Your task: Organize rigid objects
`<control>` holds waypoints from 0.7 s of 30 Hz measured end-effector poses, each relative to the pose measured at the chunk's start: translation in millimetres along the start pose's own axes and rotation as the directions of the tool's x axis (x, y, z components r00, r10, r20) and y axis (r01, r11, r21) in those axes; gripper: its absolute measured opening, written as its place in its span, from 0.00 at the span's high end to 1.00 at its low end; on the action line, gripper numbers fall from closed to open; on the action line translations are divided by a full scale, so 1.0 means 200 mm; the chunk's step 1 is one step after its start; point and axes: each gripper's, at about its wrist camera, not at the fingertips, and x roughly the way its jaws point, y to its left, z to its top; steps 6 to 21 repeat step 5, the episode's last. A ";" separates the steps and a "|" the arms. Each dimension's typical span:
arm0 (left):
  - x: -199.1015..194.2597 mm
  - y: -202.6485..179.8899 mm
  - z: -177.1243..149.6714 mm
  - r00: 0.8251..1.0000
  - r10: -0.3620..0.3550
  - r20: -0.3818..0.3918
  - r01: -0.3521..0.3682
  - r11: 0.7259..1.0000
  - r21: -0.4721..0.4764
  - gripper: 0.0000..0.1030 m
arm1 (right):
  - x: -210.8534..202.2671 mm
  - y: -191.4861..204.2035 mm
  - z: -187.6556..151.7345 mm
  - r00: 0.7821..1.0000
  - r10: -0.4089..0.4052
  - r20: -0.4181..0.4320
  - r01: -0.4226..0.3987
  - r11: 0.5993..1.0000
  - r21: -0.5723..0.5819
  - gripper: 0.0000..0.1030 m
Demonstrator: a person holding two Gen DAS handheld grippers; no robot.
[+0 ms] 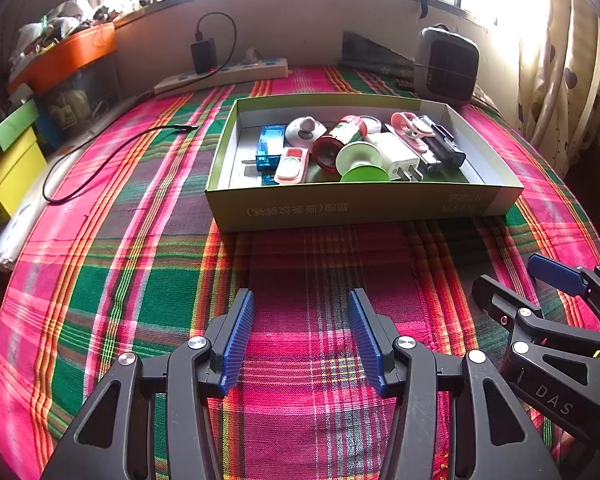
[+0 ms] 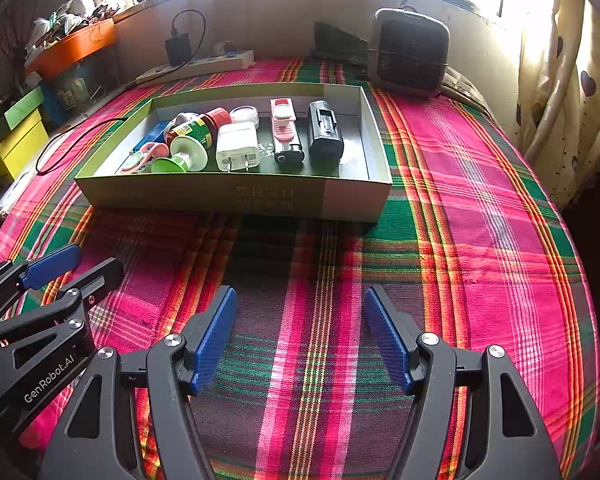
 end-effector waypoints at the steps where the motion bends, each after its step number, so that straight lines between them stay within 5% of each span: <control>1: 0.00 0.00 0.00 1.000 0.000 0.000 0.000 1.000 0.000 0.53 | 0.00 0.00 0.00 1.000 0.000 0.000 0.000 1.000 0.000 0.35; 21: 0.00 0.00 0.00 1.000 0.000 0.000 0.000 1.000 0.000 0.53 | 0.00 0.00 0.00 1.000 0.001 0.000 -0.001 1.000 0.000 0.35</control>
